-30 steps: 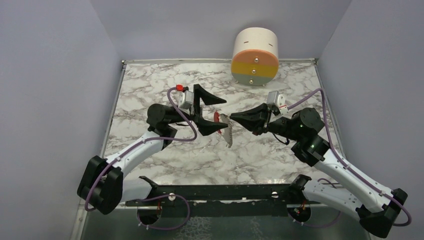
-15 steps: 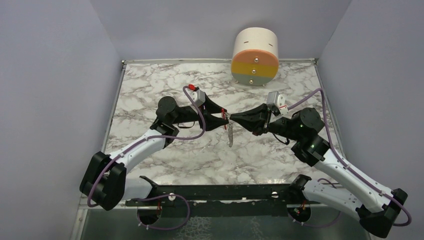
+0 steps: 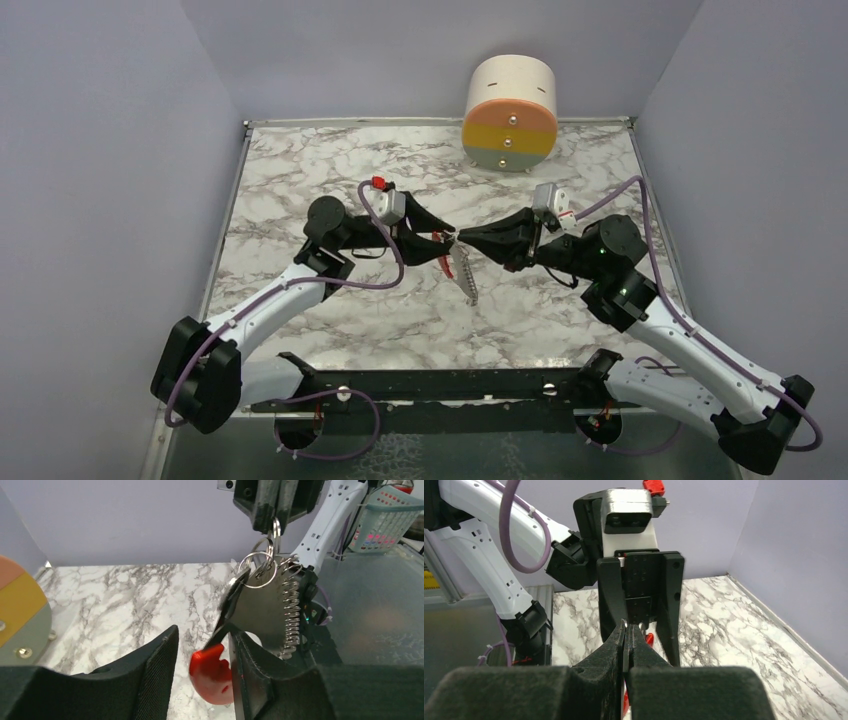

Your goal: Remove the keys from the keyring

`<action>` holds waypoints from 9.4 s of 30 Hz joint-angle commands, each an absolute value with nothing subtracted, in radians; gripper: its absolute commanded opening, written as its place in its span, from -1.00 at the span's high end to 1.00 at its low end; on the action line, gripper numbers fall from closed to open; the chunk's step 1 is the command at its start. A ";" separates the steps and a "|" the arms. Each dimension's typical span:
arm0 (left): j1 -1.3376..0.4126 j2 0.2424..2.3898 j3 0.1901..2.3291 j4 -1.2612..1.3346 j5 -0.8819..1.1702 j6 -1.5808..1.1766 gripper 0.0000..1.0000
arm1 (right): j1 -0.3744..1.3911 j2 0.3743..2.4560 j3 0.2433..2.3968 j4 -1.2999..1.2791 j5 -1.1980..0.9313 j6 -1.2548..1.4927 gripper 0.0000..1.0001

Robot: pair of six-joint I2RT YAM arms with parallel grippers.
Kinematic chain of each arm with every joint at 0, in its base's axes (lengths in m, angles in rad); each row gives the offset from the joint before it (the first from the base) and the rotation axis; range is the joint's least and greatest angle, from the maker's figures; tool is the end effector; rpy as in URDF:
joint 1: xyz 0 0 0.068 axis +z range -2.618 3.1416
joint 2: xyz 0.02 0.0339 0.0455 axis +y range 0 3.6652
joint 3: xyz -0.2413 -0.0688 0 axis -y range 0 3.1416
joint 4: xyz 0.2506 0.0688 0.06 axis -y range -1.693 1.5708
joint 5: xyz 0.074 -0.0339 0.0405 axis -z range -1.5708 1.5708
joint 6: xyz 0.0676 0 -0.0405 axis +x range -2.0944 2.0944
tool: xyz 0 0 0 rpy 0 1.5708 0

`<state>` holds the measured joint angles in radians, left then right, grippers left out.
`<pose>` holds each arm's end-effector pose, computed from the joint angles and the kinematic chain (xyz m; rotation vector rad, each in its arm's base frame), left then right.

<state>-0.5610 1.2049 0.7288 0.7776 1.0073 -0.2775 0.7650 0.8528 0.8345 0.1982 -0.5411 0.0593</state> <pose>0.2143 -0.2022 0.3100 1.0947 1.0972 -1.3106 0.1510 0.1932 0.3742 -0.9374 1.1743 1.0468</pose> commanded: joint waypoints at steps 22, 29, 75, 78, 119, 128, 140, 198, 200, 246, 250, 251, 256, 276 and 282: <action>-0.575 1.065 0.759 0.494 0.769 -0.179 1.00 | 0.771 0.802 0.925 0.064 -0.448 0.006 0.70; -0.585 1.069 0.830 0.217 0.535 -0.039 1.00 | 0.772 0.790 1.016 -0.091 -0.291 -0.036 0.62; -0.609 1.205 1.033 -0.207 0.756 0.370 1.00 | 0.829 1.207 1.242 -0.450 -0.301 -0.041 0.69; -0.609 1.191 1.031 -0.221 0.754 0.377 1.00 | 0.830 1.202 1.239 -0.448 -0.280 -0.042 0.63; -0.611 1.177 1.019 -0.231 0.802 0.382 1.00 | 0.830 1.217 1.274 -0.501 -0.226 -0.066 0.40; -0.610 1.176 1.027 -0.222 0.772 0.360 1.00 | 0.830 1.214 1.269 -0.549 -0.245 -0.059 0.35; -0.611 1.157 1.040 -0.191 0.653 0.308 1.00 | 0.829 1.226 1.258 -0.618 -0.233 -0.055 0.92; -0.612 1.071 0.964 -0.027 0.838 0.208 1.00 | 0.830 0.971 0.959 -0.049 -0.266 0.046 -0.26; -0.611 1.070 0.963 -0.025 0.836 0.207 1.00 | 0.830 0.980 0.961 -0.052 -0.279 0.047 -0.23; -0.612 1.064 0.947 -0.020 0.677 0.187 1.00 | 0.830 0.882 0.950 -0.042 -0.180 0.004 0.98; -0.612 1.058 0.953 -0.051 0.670 0.216 1.00 | 0.830 0.834 0.935 -0.043 -0.134 0.004 0.80; -0.612 1.055 0.955 -0.060 0.675 0.222 1.00 | 0.830 0.826 0.930 -0.043 -0.128 0.004 0.40; -0.612 1.033 0.961 -0.096 0.671 0.273 1.00 | 0.830 0.809 0.921 -0.052 -0.130 -0.003 -0.20; -0.611 1.014 0.958 -0.028 0.834 0.256 1.00 | 0.830 0.953 0.912 -0.014 -0.176 0.007 -0.32; -0.611 1.015 0.948 0.043 0.828 0.205 1.00 | 0.830 0.993 0.901 0.024 -0.234 0.034 -0.29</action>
